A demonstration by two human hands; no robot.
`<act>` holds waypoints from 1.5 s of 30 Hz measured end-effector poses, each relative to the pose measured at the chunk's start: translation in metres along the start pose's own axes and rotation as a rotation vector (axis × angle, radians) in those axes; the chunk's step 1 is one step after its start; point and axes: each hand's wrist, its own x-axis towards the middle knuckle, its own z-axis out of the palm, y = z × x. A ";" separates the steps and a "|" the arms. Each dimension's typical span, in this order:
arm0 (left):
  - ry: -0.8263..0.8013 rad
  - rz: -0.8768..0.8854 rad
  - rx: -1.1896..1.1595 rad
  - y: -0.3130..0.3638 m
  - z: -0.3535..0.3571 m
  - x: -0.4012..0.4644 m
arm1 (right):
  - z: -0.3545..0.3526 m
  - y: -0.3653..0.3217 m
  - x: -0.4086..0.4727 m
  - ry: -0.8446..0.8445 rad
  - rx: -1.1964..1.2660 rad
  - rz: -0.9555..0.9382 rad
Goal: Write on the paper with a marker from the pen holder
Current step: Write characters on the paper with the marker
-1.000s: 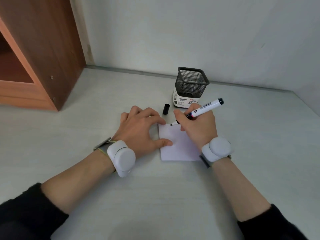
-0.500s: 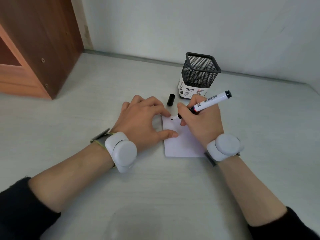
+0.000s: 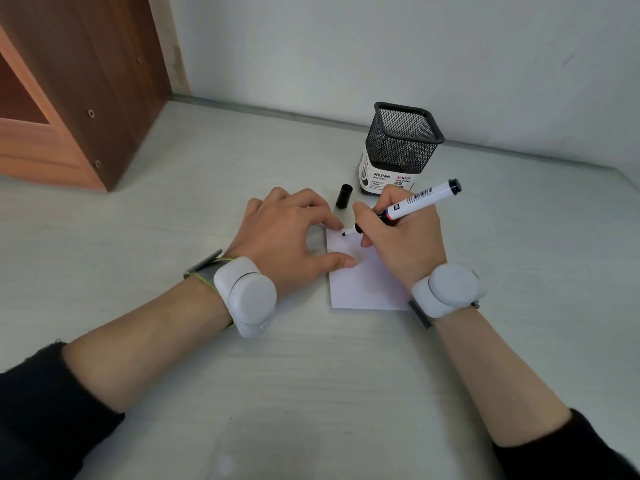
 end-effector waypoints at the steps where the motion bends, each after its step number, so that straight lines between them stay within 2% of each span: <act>1: 0.002 0.001 0.001 0.000 0.000 0.000 | 0.000 0.000 0.000 -0.001 -0.007 -0.002; 27: -0.025 -0.008 0.026 0.003 -0.002 -0.002 | -0.001 -0.001 0.000 -0.020 -0.038 -0.004; 36: -0.036 -0.007 0.040 0.003 -0.004 -0.002 | -0.003 -0.002 0.000 -0.118 -0.024 0.006; 42: -0.044 -0.018 0.037 0.003 -0.004 -0.002 | -0.006 0.002 0.001 0.002 0.001 -0.007; 45: -0.043 -0.013 0.040 0.003 -0.004 -0.002 | -0.008 0.005 0.003 0.010 0.038 0.018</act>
